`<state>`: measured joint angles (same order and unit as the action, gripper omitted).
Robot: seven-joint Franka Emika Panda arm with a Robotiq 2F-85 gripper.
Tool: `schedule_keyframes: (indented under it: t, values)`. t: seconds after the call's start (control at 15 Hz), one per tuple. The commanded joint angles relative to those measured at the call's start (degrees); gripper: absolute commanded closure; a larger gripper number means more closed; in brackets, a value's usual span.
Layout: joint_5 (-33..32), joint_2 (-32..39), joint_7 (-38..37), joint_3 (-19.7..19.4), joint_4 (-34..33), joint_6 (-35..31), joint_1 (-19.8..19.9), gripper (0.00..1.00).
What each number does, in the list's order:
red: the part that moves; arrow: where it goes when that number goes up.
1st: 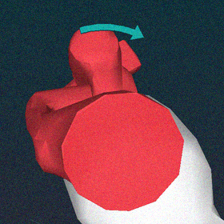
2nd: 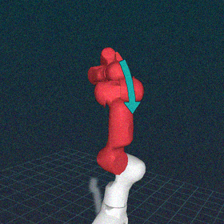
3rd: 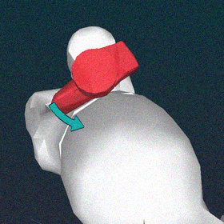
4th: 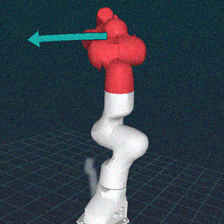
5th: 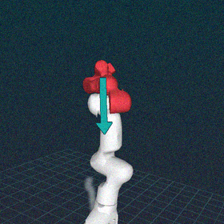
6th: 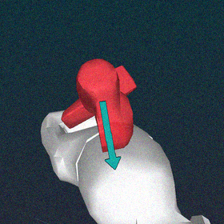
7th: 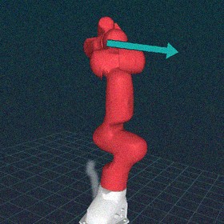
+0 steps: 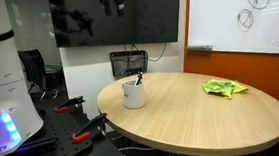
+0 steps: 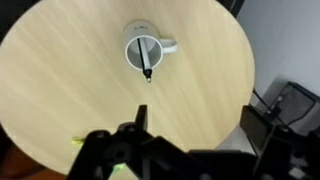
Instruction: Remove the marker from the mug and put it on the table
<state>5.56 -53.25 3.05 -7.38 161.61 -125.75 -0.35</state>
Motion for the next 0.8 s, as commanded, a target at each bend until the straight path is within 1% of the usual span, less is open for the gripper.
schedule_keyframes:
  t: [0.0,0.13,0.67,0.73]
  values:
    - [0.6,0.3,0.5,0.6,1.6,0.8,0.6,0.0]
    - [0.6,1.0,0.5,0.6,3.3,0.7,0.6,0.0]
    - [0.6,1.2,0.5,0.6,2.8,0.7,0.6,0.0]
    - [0.4,2.2,-0.2,1.1,2.1,0.6,1.0,0.0]
